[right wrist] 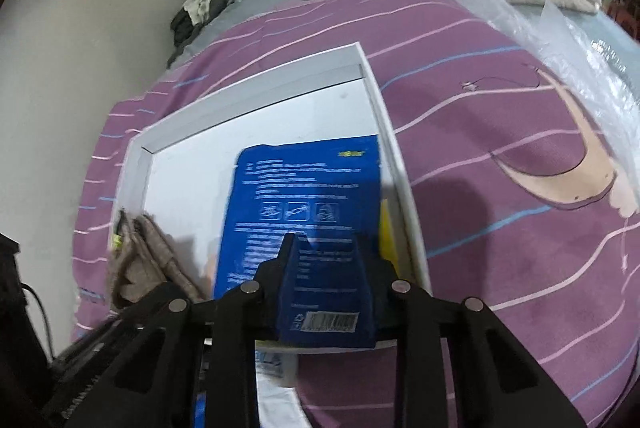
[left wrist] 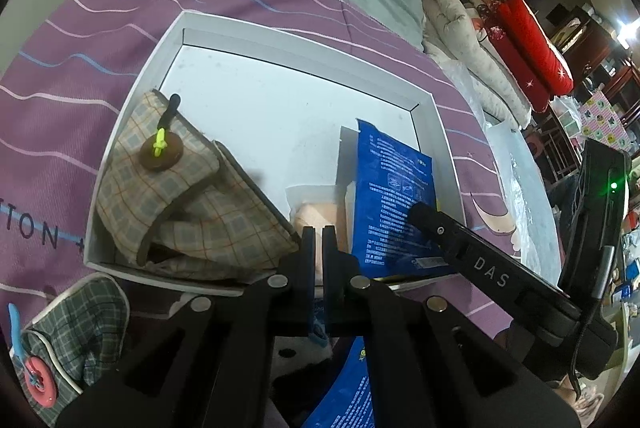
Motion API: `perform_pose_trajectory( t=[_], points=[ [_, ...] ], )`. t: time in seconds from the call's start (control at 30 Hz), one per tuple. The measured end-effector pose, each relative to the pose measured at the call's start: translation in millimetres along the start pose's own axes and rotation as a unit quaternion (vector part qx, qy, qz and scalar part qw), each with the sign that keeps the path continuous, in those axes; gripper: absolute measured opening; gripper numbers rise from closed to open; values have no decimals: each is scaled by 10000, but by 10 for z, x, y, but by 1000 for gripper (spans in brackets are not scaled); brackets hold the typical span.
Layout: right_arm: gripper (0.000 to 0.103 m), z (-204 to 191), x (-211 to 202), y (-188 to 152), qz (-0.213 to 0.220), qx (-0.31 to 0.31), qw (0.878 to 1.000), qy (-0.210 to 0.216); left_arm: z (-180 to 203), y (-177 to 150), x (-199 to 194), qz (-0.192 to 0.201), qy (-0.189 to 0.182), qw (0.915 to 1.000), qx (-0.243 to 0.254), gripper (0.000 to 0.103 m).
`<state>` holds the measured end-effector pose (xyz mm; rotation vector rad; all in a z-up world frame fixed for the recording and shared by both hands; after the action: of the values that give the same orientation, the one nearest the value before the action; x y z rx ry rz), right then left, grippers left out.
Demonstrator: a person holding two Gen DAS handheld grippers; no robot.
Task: Organize soft objects
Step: 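Place the yellow and blue packets upright in the white tray and release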
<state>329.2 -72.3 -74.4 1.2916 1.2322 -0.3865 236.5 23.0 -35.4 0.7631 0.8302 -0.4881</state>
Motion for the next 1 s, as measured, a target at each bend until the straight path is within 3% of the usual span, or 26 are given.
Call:
perform_pose_trajectory(
  t=[0.1, 0.23, 0.4, 0.5, 0.67, 0.83, 1.0],
  points=[
    [24, 60, -10, 2, 33, -40, 9999, -95, 4, -2, 2, 11, 35, 10000, 45, 2],
    [14, 118, -9, 2, 42, -134, 9992, -376, 16, -10, 10, 15, 91, 9999, 116, 2],
    [14, 116, -14, 31, 191, -293, 9980, -527, 18, -21, 26, -23, 154, 9997, 169, 5],
    [14, 124, -20, 25, 174, -219, 9988, -404, 23, -26, 35, -21, 207, 9996, 207, 5],
    [22, 126, -95, -34, -122, 267, 9996, 25, 33, -29, 36, 6, 271, 9993, 257, 5],
    [49, -1, -261, -12, -47, 153, 9998, 88, 32, -29, 20, 17, 330, 9990, 316, 6],
    [62, -169, -410, 54, 90, 75, 9994, 340, 39, -22, -14, 38, 370, 9986, 384, 6]
  ],
)
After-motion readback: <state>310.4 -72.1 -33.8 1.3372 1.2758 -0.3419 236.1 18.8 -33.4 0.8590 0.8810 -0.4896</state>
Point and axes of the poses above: each gripper's, at about its wrist camera, not at the fingertips, and x roughly the way its jaws point, z to its right, y to its top, the point moved 10 cm from there along x, roughly the way its jaws point, and after that the axes turned 7 degrees about -x, right-handed, at the moved point
